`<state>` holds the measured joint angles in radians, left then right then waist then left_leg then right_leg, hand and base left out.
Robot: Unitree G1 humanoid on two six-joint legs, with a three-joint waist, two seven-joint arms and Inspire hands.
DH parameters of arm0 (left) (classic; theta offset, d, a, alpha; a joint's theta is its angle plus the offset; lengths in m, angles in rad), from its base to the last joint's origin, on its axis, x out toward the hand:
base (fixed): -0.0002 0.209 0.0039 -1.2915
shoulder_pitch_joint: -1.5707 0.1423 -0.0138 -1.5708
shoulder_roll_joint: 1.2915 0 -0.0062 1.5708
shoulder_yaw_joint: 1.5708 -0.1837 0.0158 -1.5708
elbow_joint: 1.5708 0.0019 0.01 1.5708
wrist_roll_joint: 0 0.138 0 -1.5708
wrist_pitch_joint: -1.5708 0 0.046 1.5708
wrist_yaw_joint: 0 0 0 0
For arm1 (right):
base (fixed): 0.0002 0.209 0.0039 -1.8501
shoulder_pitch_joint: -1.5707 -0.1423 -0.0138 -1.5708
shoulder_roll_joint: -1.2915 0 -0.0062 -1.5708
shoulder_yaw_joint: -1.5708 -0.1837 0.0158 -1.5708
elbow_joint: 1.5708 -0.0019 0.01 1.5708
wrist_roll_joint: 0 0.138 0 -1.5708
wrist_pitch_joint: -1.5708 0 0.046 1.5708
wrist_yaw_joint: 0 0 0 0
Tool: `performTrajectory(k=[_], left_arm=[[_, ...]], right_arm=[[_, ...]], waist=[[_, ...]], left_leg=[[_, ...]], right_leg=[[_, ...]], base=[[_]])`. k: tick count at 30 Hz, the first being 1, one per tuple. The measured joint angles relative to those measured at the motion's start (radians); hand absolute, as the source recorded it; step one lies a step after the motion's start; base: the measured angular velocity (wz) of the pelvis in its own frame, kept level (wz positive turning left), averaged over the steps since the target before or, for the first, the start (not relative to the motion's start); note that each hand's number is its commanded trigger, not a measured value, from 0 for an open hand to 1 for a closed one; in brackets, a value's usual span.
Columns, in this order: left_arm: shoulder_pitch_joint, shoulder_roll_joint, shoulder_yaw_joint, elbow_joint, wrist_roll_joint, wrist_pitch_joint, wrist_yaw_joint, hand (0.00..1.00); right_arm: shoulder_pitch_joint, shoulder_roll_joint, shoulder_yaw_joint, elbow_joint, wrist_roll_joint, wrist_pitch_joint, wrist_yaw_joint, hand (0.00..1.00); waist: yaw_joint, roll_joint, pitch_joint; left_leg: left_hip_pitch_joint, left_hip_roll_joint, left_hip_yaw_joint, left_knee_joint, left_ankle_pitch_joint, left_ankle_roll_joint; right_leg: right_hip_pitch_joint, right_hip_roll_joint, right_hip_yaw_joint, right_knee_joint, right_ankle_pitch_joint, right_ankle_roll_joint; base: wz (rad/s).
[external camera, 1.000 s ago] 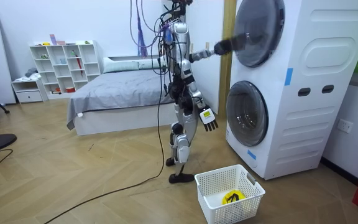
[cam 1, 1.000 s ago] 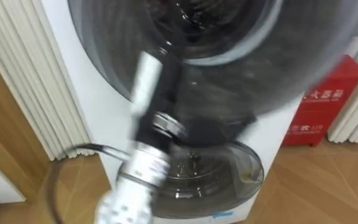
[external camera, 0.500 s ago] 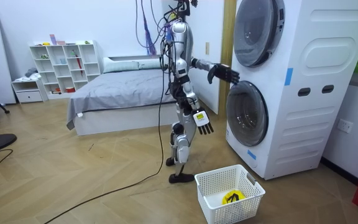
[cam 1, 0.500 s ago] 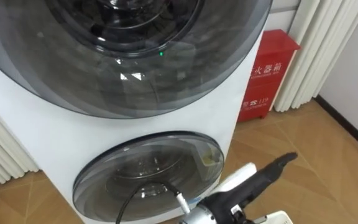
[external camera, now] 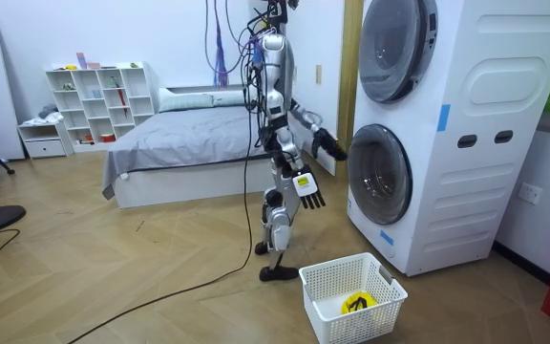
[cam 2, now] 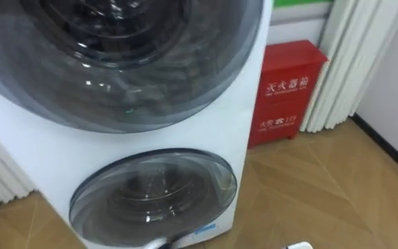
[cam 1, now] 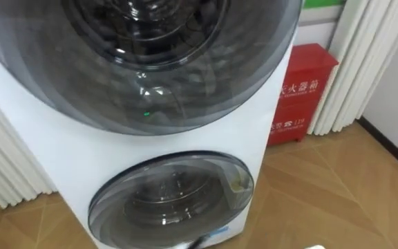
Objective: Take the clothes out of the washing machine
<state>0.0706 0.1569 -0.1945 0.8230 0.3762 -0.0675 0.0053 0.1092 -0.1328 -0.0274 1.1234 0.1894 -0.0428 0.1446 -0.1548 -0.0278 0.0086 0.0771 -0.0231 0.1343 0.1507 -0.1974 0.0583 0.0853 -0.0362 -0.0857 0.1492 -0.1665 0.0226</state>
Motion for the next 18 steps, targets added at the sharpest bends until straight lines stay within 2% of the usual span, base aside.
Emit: performTrajectory(k=[1, 2, 3, 4, 6, 8, 10, 13, 18], left_arm=[[0.036, 0.026, 0.08, 0.066, 0.017, -0.001, 0.048, 0.0], [0.053, 0.042, 0.111, 0.097, 0.028, -0.001, 0.072, 0.0], [0.085, 0.071, 0.167, 0.159, 0.062, -0.001, 0.118, 0.0], [0.113, 0.095, 0.213, 0.216, 0.1, 0.005, 0.163, 0.0], [0.167, 0.099, 0.257, 0.262, 0.125, 0.029, 0.207, 0.0], [0.192, 0.081, 0.28, 0.308, 0.144, 0.055, 0.221, 0.0], [0.217, 0.027, 0.301, 0.343, 0.148, 0.096, 0.222, 0.0], [0.216, -0.023, 0.312, 0.358, 0.146, 0.134, 0.221, 0.0], [0.195, -0.063, 0.316, 0.358, 0.145, 0.162, 0.219, 0.0]], right_arm=[[0.008, -0.002, -0.009, 0.002, 0.002, -0.001, -0.001, 0.0], [0.014, -0.003, -0.013, 0.004, 0.003, -0.001, -0.002, 0.0], [0.022, -0.003, -0.023, 0.013, 0.001, -0.001, 0.0, 0.0], [0.031, -0.003, -0.032, 0.02, 0.002, 0.0, 0.002, 0.0], [0.032, -0.008, -0.035, 0.049, 0.008, 0.0, 0.006, 0.0], [0.041, -0.014, -0.035, 0.056, 0.036, 0.001, 0.009, 0.0], [0.056, -0.015, -0.035, 0.059, 0.069, 0.001, 0.008, 0.0], [0.046, -0.013, -0.03, 0.088, 0.084, 0.006, 0.001, 0.0], [0.047, -0.009, -0.02, 0.099, 0.114, 0.019, -0.026, 0.0]], waist=[[0.022, -0.007, -0.005], [0.03, -0.005, -0.0068], [0.05, -0.009, -0.0127], [0.067, -0.011, -0.013], [0.086, -0.004, -0.0123], [0.116, 0.013, -0.0081], [0.13, 0.028, -0.0059], [0.142, 0.029, -0.0041], [0.159, 0.025, -0.0027]], left_leg=[[0.003, 0.003, -0.001, 0.0, -0.002, -0.003], [0.004, 0.009, -0.004, 0.0, -0.003, -0.004], [0.009, 0.01, -0.009, 0.0, -0.004, -0.006], [0.022, 0.009, -0.011, -0.003, -0.006, -0.006], [0.038, 0.01, -0.017, -0.006, -0.011, -0.005], [0.051, 0.007, -0.017, -0.01, -0.016, -0.001], [0.059, 0.004, -0.025, -0.015, -0.018, 0.002], [0.052, 0.005, -0.028, -0.015, -0.018, 0.001], [0.052, 0.01, -0.028, -0.013, -0.022, -0.005]], right_leg=[[0.002, 0.002, -0.002, 0.0, 0.0, 0.0], [0.004, 0.003, -0.007, -0.001, 0.0, 0.0], [0.012, 0.004, -0.021, -0.002, 0.0, -0.001], [0.022, 0.005, -0.03, -0.003, 0.0, -0.001], [0.037, 0.004, -0.032, -0.008, 0.0, -0.001], [0.051, 0.002, -0.029, -0.015, 0.0, 0.0], [0.063, 0.0, -0.029, -0.014, 0.0, 0.0], [0.06, 0.0, -0.03, -0.015, 0.0, 0.0], [0.069, 0.005, -0.041, -0.019, -0.003, 0.002]], base=[[0.04], [0.08], [0.12], [0.13], [0.06], [0.0], [0.1], [0.04], [-0.01]])
